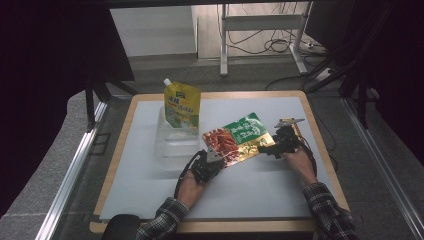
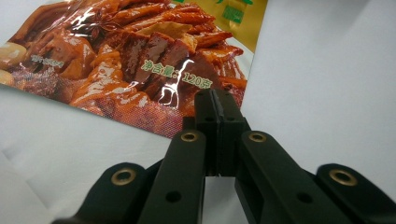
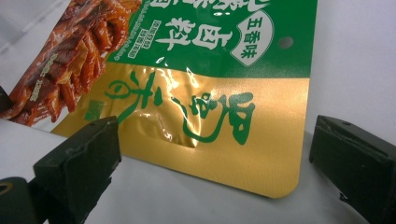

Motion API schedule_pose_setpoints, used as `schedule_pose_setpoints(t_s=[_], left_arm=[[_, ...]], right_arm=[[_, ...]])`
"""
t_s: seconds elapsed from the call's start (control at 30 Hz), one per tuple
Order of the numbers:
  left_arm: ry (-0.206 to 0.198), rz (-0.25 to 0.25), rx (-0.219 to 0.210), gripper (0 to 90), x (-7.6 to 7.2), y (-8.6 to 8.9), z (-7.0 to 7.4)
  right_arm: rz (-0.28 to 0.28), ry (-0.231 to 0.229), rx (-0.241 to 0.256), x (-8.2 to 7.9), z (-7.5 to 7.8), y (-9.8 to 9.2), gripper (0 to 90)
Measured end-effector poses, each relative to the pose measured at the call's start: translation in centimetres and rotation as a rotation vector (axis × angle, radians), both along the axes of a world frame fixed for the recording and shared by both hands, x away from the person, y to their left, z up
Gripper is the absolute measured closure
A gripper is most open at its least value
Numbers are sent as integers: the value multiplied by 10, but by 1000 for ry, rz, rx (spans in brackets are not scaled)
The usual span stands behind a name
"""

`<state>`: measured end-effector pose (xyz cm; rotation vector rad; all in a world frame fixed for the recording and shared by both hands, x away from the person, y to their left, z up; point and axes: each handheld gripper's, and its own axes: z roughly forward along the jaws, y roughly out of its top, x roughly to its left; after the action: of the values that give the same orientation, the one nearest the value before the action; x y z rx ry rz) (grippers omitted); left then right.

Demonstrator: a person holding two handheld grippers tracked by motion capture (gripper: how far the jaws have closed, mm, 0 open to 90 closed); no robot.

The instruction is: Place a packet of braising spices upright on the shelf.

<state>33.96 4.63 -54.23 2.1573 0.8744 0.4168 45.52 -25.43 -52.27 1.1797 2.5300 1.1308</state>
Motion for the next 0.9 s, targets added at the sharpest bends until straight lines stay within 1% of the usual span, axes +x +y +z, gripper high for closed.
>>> schedule_pose_setpoints(t_s=[0.07,0.13,0.17,0.27,0.4,0.5,0.53,0.57,0.6,0.63,0.67,0.7,0.8,0.87,0.9], left_arm=[[0,0,-1,900,0,0,0],[-2,1,1,900,0,0,0],[-2,1,1,900,0,0,0],[-2,1,0,900,0,0,0],[-3,1,2,900,0,0,0],[-2,0,1,900,0,0,0],[-2,0,1,900,0,0,0],[-2,-1,1,900,0,0,0],[-2,-1,1,900,0,0,0],[-1,-1,0,900,0,0,0],[-1,-1,1,900,0,0,0],[-1,-1,1,900,0,0,0],[0,-2,0,900,0,0,0],[1,-2,-3,900,0,1,0],[1,-2,-3,900,0,1,0]], right_arm=[[-1,10,14,2,0,1,20],[-4,22,42,3,0,1,20],[-13,32,58,3,0,2,19],[-13,39,58,4,1,2,19],[-27,53,108,3,4,0,19],[-20,53,158,0,10,-2,21],[-14,51,170,0,11,-2,38],[9,72,204,-1,11,-1,39],[9,72,204,-1,11,-1,39],[17,79,215,-1,11,0,39],[18,59,154,-3,12,6,39],[15,58,148,-3,11,7,39],[11,75,138,0,8,9,43],[13,84,126,3,6,12,49],[17,94,112,5,5,15,48]])
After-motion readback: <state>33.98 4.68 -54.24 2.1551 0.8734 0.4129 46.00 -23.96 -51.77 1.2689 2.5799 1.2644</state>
